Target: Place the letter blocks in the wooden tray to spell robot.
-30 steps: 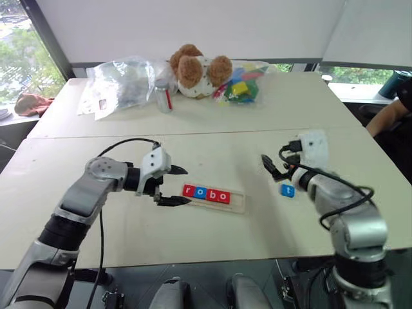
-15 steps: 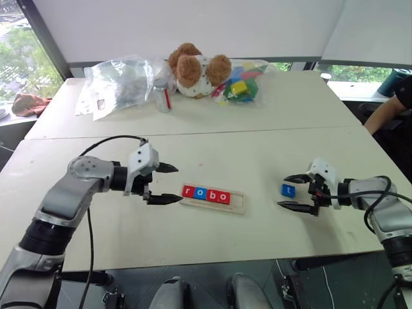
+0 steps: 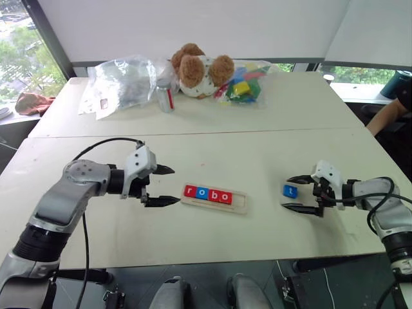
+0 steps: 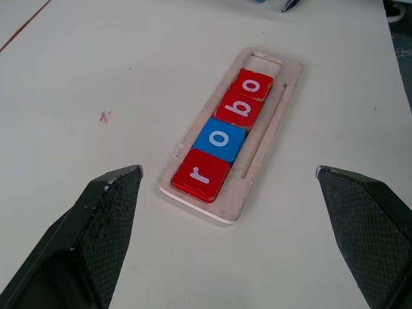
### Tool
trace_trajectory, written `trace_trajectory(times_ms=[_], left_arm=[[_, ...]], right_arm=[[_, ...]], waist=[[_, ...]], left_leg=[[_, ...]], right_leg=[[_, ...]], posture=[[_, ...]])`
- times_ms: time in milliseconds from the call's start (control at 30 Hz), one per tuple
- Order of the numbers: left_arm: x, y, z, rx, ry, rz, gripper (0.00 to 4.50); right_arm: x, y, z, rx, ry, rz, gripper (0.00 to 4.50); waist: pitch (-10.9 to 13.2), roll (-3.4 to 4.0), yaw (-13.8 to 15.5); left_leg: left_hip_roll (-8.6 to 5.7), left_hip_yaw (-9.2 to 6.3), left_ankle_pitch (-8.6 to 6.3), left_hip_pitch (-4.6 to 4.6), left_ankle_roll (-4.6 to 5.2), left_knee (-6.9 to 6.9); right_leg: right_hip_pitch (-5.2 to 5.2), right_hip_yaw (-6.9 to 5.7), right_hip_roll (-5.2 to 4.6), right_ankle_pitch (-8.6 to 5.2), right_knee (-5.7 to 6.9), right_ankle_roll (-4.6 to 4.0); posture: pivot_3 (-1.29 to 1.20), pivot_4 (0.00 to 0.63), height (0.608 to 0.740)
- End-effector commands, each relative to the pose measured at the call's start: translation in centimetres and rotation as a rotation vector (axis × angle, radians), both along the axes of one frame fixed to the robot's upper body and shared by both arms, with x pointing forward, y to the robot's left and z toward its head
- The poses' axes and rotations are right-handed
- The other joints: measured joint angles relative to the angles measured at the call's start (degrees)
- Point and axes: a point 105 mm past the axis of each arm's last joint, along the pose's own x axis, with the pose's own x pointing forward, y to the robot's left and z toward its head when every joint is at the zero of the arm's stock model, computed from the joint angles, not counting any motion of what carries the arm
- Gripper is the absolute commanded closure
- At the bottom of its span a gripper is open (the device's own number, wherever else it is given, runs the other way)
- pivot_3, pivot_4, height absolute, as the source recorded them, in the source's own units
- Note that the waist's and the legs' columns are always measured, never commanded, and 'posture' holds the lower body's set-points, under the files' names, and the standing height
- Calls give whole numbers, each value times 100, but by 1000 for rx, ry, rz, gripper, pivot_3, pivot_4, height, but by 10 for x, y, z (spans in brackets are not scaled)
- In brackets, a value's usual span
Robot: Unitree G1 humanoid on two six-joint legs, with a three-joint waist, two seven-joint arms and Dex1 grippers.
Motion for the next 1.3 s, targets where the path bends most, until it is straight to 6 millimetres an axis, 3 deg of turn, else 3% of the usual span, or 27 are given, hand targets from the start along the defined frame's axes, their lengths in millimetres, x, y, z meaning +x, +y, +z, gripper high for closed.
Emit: trace_trajectory(times_ms=[33,67,167,333,467,633,767,1033,1300], left_arm=[[0,-1,7,4,-36,-16,0],[0,-1,7,5,-37,-17,0],[1,-2,7,6,-39,-19,0],[1,-2,7,8,-43,-22,0],[0,0,7,12,-41,-20,0],[-1,2,5,26,-32,-22,0],[0,-2,4,22,-30,-29,0],[-4,-7,1,11,-25,-40,0],[-5,-9,-4,20,-26,-45,0]], right_arm=[[1,-7,6,-18,1,-9,69],[1,-7,6,-11,4,-10,69],[2,-7,5,-6,15,-9,957],[0,-11,0,-31,50,-3,3340],[4,9,21,27,24,29,3365],[-4,79,46,65,3,171,3365],[-12,114,46,38,7,212,3365],[-22,137,32,-62,15,222,3365],[-20,132,26,-82,18,203,3365]], waist=[[0,0,-1],[0,0,-1],[0,0,-3],[0,0,-6],[0,0,-7],[-1,3,-37],[-1,2,15],[-1,2,124],[-1,2,111]], left_leg=[[0,0,0,0,0,0],[0,0,0,0,0,0],[0,0,0,0,0,0],[0,0,1,0,-2,0],[0,0,1,0,-2,0],[3,0,1,-3,-4,-5],[4,-5,2,-6,-5,-6],[-8,-5,1,-19,-5,2],[-8,-4,2,-19,-4,1]], right_leg=[[0,0,0,0,0,0],[0,0,0,0,0,0],[0,0,0,0,0,0],[0,1,0,0,1,-1],[0,0,-1,0,1,-1],[-16,4,3,0,7,-1],[-20,1,4,0,10,-1],[-21,-1,-10,0,0,-1],[-23,-1,-6,0,1,-1]], posture=[[0,150,740],[0,150,740],[0,150,740],[0,150,740],[0,150,740],[0,150,740],[0,150,740],[0,150,740],[0,150,740]])
